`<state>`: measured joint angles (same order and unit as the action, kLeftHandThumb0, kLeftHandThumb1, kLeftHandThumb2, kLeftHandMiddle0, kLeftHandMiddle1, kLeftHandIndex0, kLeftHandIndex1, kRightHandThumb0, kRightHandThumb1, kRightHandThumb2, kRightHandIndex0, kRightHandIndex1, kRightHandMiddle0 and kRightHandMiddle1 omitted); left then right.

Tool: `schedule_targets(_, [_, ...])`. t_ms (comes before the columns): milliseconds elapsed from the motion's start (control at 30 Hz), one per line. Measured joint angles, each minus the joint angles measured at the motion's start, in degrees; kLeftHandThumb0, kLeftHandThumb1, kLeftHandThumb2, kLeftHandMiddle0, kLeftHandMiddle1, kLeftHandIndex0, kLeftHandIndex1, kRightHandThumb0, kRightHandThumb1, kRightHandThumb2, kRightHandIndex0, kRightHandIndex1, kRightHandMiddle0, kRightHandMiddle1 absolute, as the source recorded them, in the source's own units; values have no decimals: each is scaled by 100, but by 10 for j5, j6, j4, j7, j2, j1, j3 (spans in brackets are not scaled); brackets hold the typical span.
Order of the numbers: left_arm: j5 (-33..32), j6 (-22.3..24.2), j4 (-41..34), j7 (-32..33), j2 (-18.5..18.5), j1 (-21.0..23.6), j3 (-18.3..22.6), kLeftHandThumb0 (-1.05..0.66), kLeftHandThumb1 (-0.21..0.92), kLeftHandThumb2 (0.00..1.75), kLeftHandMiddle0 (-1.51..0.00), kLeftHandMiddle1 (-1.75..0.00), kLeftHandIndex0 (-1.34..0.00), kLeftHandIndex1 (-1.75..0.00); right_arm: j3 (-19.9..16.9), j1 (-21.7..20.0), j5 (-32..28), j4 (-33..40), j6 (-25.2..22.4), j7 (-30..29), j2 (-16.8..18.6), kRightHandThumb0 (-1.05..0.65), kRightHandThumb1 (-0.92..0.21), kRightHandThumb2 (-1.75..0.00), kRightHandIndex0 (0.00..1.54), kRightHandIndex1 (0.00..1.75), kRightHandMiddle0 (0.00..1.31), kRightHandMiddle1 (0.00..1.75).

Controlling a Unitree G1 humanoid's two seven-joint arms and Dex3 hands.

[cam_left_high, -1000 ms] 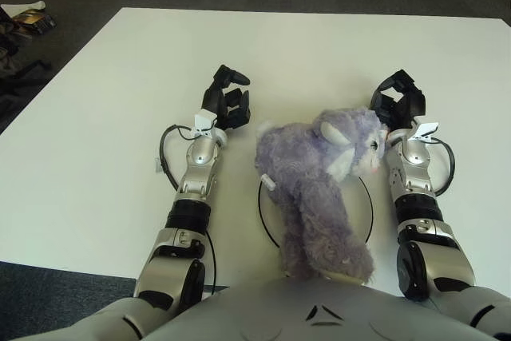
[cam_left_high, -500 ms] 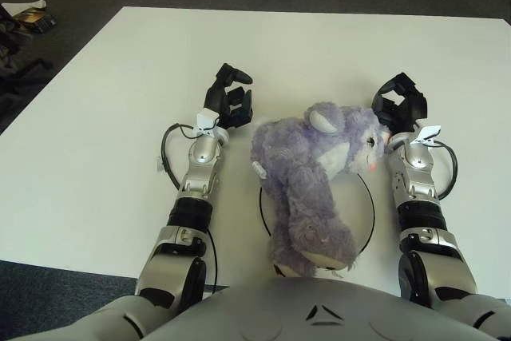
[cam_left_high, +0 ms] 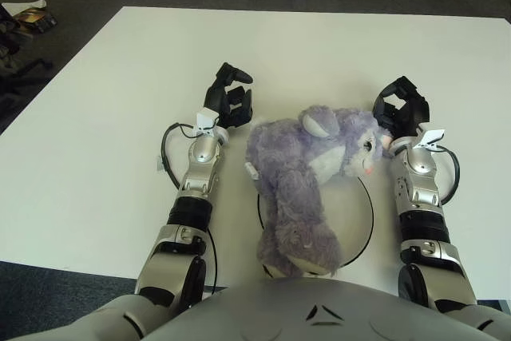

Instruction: Put the doll into the plate.

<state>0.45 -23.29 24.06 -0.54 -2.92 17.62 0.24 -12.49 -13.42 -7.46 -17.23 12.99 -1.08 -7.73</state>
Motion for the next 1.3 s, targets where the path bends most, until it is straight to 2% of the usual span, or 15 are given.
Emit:
schedule_targets(433, [0, 0, 0, 0, 0, 0, 0, -39, 66, 88, -103, -175, -36, -175, 3, 8, 0, 25, -33, -1, 2, -50, -26, -138, 125, 175, 66, 175])
schedule_targets(1300, [-2, 0, 0, -7, 0, 0, 0, -39, 65, 88, -104, -175, -36, -175, 4, 10, 1, 34, -45, 3, 1, -51, -26, -139, 125, 175, 66, 175])
